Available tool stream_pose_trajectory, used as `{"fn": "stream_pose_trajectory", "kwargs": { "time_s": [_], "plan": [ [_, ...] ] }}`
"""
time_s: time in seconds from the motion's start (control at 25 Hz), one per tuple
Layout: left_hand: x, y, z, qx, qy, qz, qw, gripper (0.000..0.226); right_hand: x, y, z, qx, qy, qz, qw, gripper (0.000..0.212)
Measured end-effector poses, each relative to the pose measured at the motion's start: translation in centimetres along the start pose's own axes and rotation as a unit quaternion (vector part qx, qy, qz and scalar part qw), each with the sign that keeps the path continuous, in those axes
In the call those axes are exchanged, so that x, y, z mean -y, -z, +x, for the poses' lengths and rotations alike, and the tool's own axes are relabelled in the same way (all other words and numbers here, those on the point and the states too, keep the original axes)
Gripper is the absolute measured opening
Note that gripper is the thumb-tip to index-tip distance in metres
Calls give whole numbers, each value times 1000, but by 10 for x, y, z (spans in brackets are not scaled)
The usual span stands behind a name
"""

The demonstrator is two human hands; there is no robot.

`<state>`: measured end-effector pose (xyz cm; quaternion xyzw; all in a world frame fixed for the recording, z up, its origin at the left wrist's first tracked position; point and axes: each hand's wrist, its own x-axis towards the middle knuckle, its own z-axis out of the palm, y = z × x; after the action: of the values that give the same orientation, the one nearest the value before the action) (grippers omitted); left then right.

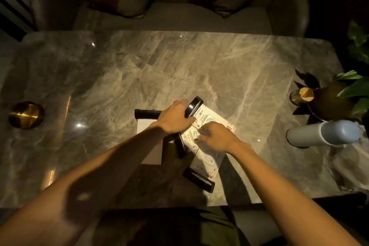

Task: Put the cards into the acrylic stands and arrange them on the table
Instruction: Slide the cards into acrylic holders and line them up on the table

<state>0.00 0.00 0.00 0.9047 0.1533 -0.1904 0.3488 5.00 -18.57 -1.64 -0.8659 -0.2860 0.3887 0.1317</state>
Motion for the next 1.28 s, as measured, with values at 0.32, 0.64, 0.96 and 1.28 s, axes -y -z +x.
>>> {"fn": "stream_pose_trajectory", "kwargs": {
  "time_s": [0.32, 0.64, 0.96, 1.28],
  "plan": [
    [0, -19, 37, -25, 81, -40, 996, 37, -18, -23, 5, -18, -37, 64, 997, 29],
    [13, -27, 57, -38, 140, -123, 982, 17, -39, -10, 1, -180, -222, 183, 941, 42],
    [9, -19, 66, -67, 183, -279, 940, 30, -18, 30, 23, -249, -213, 650, 686, 20],
    [22, 23, 92, -156, 59, -259, 951, 69, 2, 91, 71, -270, -101, 456, 842, 12]
  ]
}}
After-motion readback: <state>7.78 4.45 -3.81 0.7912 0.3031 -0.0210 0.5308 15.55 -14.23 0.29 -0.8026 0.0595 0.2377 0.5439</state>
